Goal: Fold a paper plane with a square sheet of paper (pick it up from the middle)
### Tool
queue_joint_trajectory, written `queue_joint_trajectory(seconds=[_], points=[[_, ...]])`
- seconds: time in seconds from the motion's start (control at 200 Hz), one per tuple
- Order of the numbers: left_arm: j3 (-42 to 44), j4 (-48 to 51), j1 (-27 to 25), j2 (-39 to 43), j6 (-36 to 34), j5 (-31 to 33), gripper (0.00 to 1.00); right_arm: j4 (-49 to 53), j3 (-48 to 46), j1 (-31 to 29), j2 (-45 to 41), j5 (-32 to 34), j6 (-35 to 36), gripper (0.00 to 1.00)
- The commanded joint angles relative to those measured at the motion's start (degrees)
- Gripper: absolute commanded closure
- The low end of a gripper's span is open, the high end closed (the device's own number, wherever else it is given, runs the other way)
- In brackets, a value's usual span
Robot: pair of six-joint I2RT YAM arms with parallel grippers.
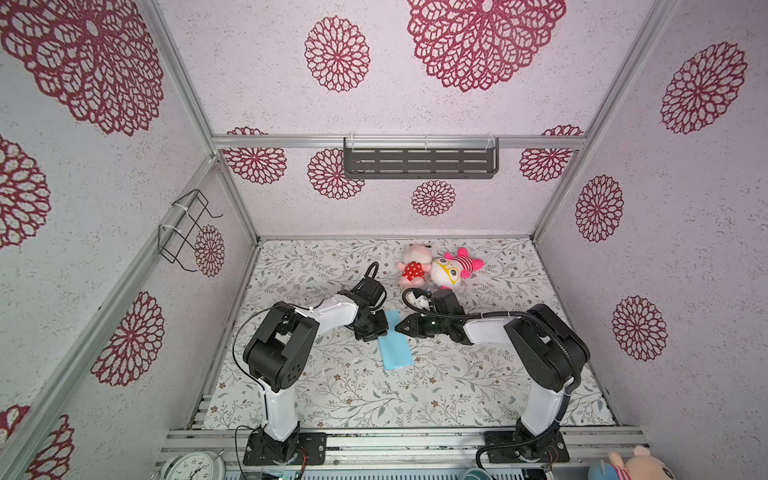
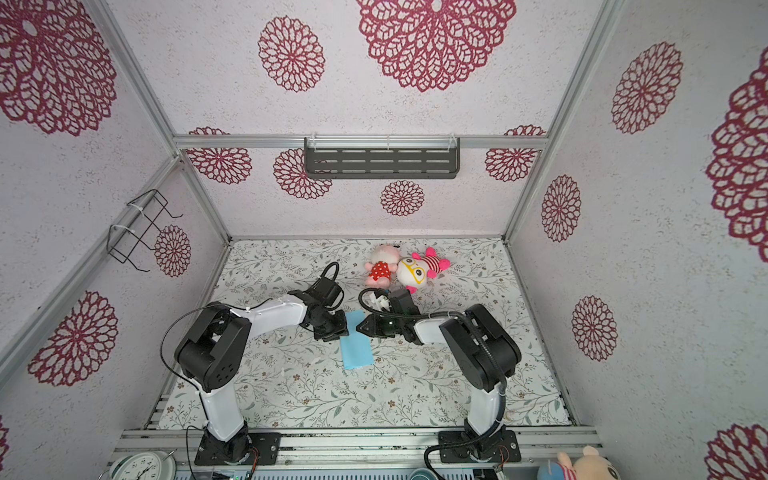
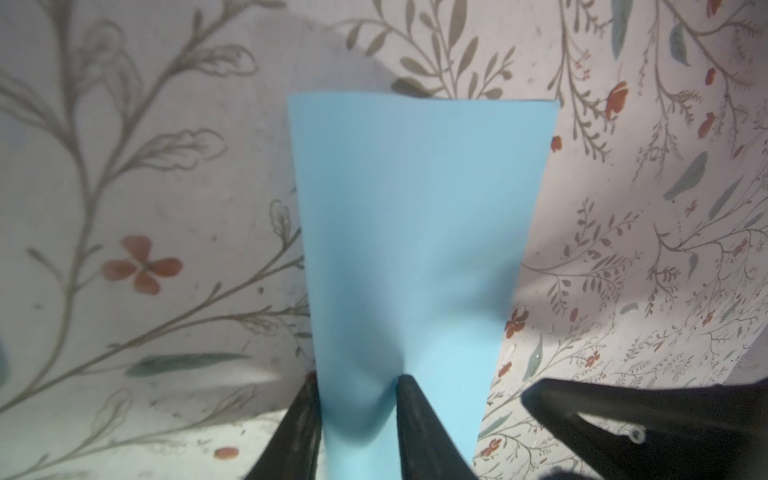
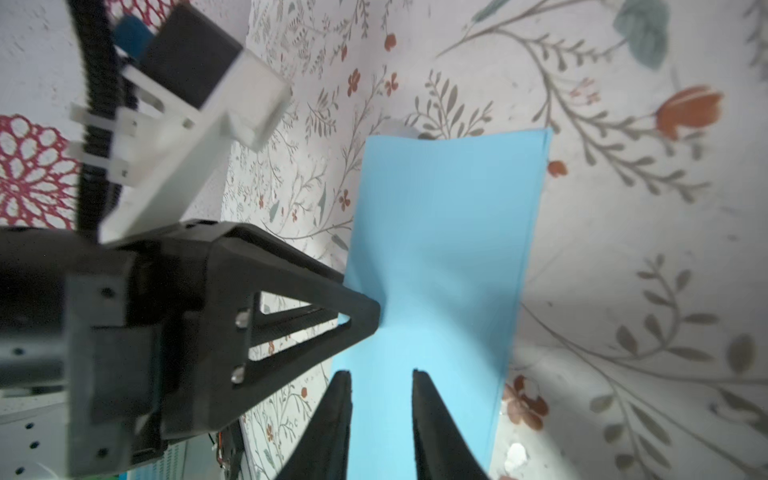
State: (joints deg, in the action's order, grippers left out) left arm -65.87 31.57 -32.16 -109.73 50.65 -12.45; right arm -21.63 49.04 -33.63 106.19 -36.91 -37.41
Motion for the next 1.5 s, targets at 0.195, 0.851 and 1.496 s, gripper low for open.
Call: queue_joint_trajectory(seconds=[0.195,0.851,1.496], points=[[5.2,7.0,-1.9,-8.9,0.3,4.0,0.66,6.3,3.4,-0.3,2.7,-0.3,2.0,0.81],[-3.7,7.1,0.7,11.2,4.7,-0.8,0.50,20.9,5.2,-0.1,7.4,6.0,6.2,0.83],[6.4,-10.9,1.2,3.6,8.9,-8.9,0.87,24.0,6.8,0.0,9.8,8.4,5.8,0.84]])
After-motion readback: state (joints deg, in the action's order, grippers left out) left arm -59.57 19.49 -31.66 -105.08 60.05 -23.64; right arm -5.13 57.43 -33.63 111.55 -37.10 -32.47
